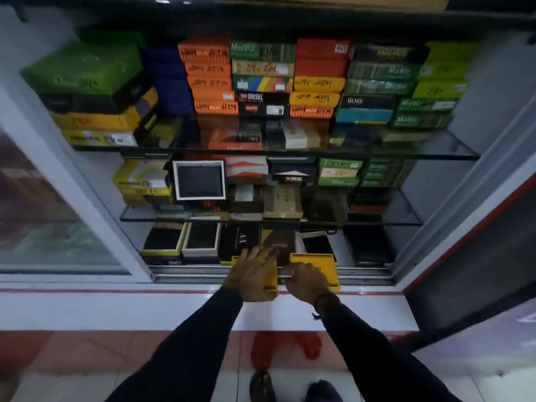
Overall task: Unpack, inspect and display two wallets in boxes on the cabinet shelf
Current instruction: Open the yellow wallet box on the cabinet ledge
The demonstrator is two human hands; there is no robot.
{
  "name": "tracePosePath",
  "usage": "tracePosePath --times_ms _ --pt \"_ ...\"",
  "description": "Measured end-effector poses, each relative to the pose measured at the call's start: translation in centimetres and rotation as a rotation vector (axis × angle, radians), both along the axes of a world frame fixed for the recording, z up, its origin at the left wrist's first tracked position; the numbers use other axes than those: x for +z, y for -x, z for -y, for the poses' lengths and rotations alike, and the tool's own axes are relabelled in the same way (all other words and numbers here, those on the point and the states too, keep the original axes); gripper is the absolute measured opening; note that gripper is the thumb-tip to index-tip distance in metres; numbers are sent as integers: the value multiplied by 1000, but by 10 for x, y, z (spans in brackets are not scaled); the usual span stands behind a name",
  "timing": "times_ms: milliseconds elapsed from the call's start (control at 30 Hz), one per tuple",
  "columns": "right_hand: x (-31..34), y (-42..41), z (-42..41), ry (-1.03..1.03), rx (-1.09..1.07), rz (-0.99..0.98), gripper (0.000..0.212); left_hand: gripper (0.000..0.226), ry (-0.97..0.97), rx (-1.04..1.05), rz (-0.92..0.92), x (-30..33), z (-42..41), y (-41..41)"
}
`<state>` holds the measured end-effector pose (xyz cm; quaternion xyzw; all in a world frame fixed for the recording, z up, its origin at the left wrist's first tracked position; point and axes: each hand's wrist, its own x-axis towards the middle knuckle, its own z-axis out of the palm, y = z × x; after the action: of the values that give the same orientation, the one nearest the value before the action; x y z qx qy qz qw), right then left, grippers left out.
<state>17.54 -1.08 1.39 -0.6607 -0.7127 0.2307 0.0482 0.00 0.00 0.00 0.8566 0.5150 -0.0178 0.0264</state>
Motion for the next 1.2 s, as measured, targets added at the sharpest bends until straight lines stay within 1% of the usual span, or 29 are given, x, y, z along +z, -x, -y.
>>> tracePosePath --times_ms 33,100,167,200,300,333,400,467,533,633,667,733,800,867,933,1000,1033,1100,1133,1200 --pt "-4 2 -4 133 -32 -112 34 111 68 20 -30 -3 -4 -4" --pt "-9 6 -7 371 -98 -328 28 117 127 59 -45 -8 -11 -13" --pt "-11 10 -7 572 -196 -464 21 115 170 76 -35 -13 -19 -18" --pt "-14 10 -7 633 -243 -520 21 116 198 82 -17 -15 -23 -19" --pt "-18 4 -9 745 -337 -677 27 124 261 93 49 -13 -32 -15" --pt "-22 2 -10 779 -370 -746 30 125 268 87 84 -13 -34 -12" --pt "-26 -1 -12 811 -400 -820 36 122 274 74 168 -10 -33 -5" --pt "-30 -2 -14 813 -408 -855 41 119 276 61 239 -7 -33 6" --pt "-32 -1 -15 801 -399 -869 43 116 292 58 280 -1 -32 13" --pt "-32 4 -12 824 -411 -826 41 110 311 76 335 10 -32 19" --pt "-32 7 -11 791 -438 -809 42 109 316 79 352 15 -32 21" --pt "-32 14 -10 646 -521 -754 35 103 337 88 390 24 -33 27" --pt "-35 18 -11 497 -597 -690 20 94 364 116 438 32 -33 40" --pt "-38 18 -11 382 -573 -584 20 82 392 151 480 37 -30 58" --pt "-41 18 -10 291 -483 -444 23 74 410 188 538 36 -23 81" --pt "-42 19 -11 233 -452 -374 22 66 441 283 668 34 -13 102" --pt "-43 19 -12 214 -452 -361 20 60 448 370 756 32 -7 110" --pt "-43 21 -13 188 -434 -331 18 46 373 550 830 25 2 122" --pt "-42 21 -14 177 -418 -318 18 40 297 616 789 20 4 126" --pt "-39 23 -14 138 -400 -310 19 36 193 704 690 12 10 132"
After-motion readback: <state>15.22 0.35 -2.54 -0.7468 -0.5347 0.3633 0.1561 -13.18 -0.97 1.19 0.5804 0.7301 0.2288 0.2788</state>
